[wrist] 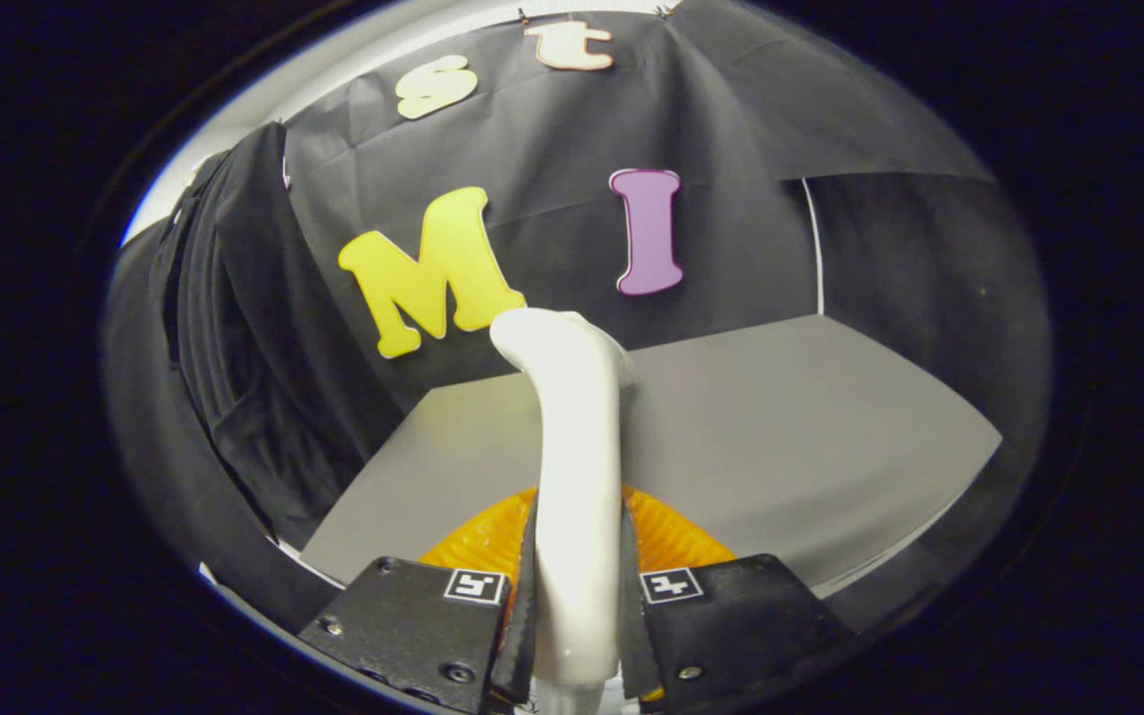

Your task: Iron the clothes twice with a garment steamer, once on the left side and once on the right side.

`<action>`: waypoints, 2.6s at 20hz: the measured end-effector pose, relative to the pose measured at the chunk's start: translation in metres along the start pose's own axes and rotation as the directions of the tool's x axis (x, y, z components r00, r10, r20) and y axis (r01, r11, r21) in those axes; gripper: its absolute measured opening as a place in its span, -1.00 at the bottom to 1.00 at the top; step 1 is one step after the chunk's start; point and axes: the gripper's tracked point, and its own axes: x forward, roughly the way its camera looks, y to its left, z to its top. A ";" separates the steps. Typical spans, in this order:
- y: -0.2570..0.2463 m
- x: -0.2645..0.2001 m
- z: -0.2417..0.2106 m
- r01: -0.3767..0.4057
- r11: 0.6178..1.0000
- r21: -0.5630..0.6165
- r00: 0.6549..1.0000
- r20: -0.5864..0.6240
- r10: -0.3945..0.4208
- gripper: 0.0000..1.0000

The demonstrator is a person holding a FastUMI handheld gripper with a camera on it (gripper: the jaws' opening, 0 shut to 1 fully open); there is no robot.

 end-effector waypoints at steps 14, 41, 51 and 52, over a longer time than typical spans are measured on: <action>0.208 -0.167 0.122 -0.004 0.987 -0.158 0.898 0.435 0.073 -0.28; 0.390 -0.125 0.117 -0.012 0.946 -0.324 0.901 0.408 0.151 -0.28; 0.375 -0.116 0.069 0.005 0.937 -0.350 0.928 0.350 0.126 -0.29; 0.373 -0.115 0.064 0.007 0.936 -0.353 0.931 0.343 0.122 -0.29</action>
